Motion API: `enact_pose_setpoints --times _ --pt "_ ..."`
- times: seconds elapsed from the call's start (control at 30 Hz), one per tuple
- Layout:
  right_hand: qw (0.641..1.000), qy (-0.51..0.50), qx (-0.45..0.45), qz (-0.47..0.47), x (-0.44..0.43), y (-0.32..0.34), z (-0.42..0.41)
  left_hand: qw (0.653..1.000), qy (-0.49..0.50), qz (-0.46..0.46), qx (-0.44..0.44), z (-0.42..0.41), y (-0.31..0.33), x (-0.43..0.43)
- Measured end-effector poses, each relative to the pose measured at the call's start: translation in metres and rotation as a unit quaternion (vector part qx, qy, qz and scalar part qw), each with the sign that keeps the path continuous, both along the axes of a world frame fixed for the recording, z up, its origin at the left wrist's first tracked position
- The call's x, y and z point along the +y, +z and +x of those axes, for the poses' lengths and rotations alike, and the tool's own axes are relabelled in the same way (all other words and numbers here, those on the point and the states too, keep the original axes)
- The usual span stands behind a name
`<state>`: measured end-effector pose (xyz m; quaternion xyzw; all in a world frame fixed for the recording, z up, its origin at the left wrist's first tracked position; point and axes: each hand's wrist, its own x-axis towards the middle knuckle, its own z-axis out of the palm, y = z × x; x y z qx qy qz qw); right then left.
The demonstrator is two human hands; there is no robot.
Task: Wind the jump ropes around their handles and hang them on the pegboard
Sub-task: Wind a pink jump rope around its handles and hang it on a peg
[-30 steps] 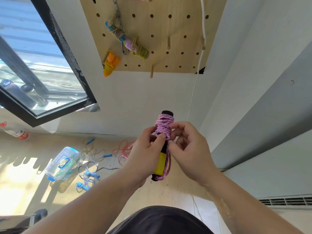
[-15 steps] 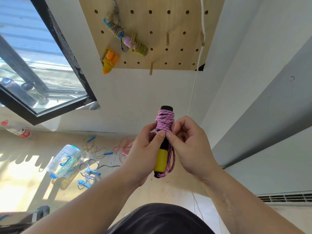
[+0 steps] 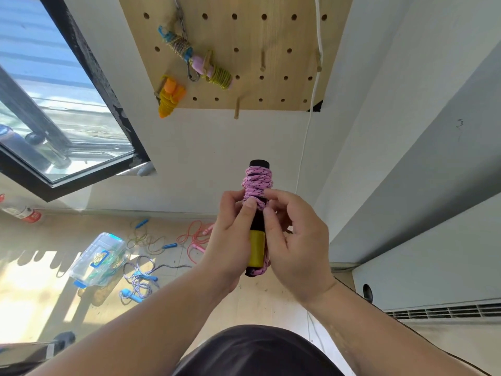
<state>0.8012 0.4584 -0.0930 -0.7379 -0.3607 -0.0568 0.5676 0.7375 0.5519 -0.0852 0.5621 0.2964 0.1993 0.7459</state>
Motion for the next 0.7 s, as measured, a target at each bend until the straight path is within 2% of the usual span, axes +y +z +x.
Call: enact_pose_setpoints --times 0.13,0.27,0.37,0.63,0.7 --pt "0.978 0.006 0.209 0.022 -0.001 0.01 0.011 0.999 -0.004 0.036 -0.011 -0.003 -0.004 0.0" --pt "0.952 0.066 0.3 0.005 0.001 0.018 0.019 0.998 -0.005 0.057 -0.028 -0.005 -0.005 0.003" --pt "0.95 0.077 0.304 -0.002 0.002 0.021 0.017 0.997 -0.011 0.074 -0.033 -0.007 -0.003 0.004" --pt "0.974 0.067 0.209 -0.052 -0.001 0.017 0.012 0.997 -0.018 0.068 -0.015 -0.007 0.005 0.004" --pt "0.976 0.067 0.2 -0.046 -0.001 0.017 0.01 0.995 -0.013 0.096 -0.01 -0.004 0.005 0.007"
